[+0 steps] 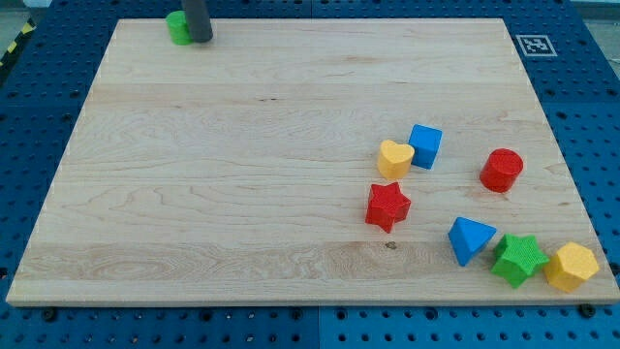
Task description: Separate the blue cube and the yellow heart
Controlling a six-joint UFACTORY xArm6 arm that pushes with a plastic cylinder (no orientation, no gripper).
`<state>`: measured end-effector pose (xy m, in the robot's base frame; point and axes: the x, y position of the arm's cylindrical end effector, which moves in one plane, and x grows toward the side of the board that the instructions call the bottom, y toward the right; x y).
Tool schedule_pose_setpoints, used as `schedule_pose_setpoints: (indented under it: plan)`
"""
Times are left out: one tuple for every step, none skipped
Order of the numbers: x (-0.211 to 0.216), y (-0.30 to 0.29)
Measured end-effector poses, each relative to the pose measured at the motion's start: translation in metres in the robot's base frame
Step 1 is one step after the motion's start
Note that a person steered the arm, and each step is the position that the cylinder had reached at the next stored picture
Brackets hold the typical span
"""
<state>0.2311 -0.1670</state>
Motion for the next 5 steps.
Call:
schedule_pose_setpoints:
  plan:
    - [0.029,0.048]
    - [0.087,0.114]
    - [0.105,0.115]
    - [0.105,0.115]
    - [0.128,0.128]
